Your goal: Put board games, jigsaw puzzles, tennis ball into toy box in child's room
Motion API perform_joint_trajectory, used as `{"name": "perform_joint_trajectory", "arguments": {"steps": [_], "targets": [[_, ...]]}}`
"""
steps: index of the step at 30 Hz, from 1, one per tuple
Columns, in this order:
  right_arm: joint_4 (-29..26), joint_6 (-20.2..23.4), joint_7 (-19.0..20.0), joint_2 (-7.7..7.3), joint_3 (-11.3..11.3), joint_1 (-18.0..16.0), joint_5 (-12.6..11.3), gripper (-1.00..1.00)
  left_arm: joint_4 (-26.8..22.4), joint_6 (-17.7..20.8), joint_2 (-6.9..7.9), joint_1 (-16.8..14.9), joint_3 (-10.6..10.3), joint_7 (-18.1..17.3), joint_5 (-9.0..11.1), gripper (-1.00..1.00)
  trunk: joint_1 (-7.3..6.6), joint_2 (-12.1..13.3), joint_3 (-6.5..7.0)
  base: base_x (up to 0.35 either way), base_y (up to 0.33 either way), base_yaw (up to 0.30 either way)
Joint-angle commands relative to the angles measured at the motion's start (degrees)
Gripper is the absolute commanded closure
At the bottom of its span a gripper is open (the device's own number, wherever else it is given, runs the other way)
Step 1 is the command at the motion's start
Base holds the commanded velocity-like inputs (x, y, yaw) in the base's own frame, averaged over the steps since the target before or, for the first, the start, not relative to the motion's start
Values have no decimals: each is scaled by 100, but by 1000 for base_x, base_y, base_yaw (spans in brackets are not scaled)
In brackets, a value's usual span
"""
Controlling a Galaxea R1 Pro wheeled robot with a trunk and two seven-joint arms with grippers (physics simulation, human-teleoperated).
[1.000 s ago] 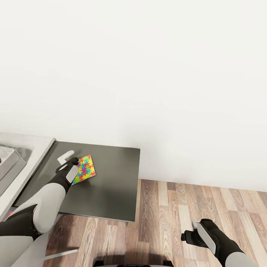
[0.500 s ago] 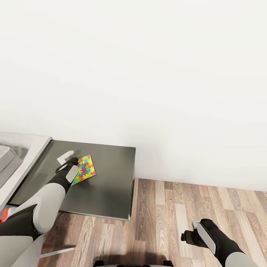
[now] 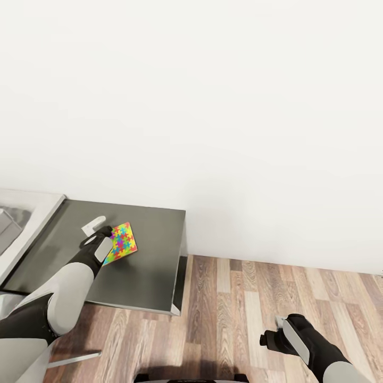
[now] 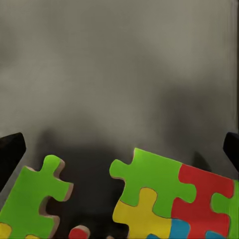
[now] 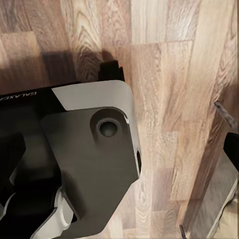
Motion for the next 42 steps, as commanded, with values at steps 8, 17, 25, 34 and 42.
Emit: {"name": "perform_joint_trajectory", "arguments": {"steps": [8,17,25,34,42], "targets": [[-10,17,-53,-8,33,-3,-61,-100,129,-24,2,-2,3,-1,123,-100,4,-8,-9,-29,-120,0],[-12,18,-45,-8,26,-3,-61,-100,129,-25,7,-2,3,-3,123,-100,4,-8,-9,-2,-7,0],[-10,22,-45,-8,26,-3,-61,-100,129,-15,7,-2,3,-1,123,-100,4,-8,-9,-29,-121,0],[-11,25,-39,-8,18,-3,-62,-100,129,-16,7,-2,3,-3,123,-100,4,-8,-9,-5,-44,0],[-11,26,-20,-8,9,-3,-69,-100,129,-16,7,-2,3,-5,123,-100,4,-8,19,0,-13,-107]]}}
